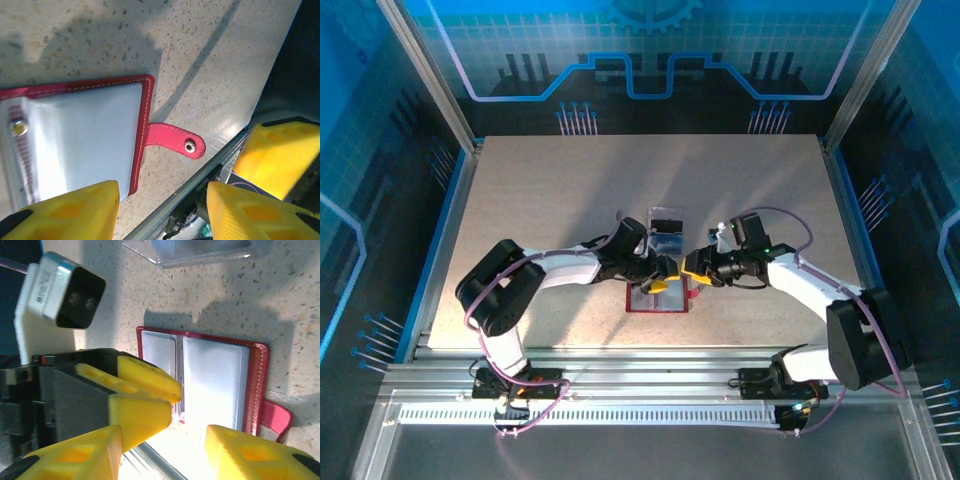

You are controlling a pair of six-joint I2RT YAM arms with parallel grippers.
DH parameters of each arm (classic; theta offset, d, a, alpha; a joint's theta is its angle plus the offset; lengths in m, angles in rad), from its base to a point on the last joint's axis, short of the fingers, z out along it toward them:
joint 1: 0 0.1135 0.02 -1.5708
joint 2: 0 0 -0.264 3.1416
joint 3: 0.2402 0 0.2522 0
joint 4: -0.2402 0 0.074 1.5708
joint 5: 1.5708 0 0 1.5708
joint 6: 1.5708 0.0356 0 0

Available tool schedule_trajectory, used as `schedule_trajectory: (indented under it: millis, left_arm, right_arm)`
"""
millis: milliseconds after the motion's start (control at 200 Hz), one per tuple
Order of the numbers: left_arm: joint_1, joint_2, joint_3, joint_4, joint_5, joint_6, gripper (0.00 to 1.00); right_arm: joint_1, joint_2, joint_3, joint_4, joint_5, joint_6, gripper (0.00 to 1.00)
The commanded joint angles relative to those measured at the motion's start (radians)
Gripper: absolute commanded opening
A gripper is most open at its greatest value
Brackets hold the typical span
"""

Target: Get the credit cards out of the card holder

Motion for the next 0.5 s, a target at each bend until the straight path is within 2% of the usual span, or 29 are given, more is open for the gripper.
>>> schedule_trajectory:
  millis: [0, 365, 495]
  left_arm:
    - [0.022, -0.059, -0.056, 0.003, -0.007, 0.002, 0.51]
    - [0.093, -0.158, -0.189, 0.002, -0.022, 0.014, 0.5]
    - [0.115, -0.173, -0.21, -0.019, -0.034, 0.028, 0.46]
  right_arm:
    - [0.037, 0.035, 0.03, 0.037, -0.015, 0.024, 0.48]
    - [0.145, 0.172, 0.079, 0.114, -0.003, 0.067, 0.46]
    - [0.181, 0.214, 0.097, 0.138, 0.006, 0.083, 0.44]
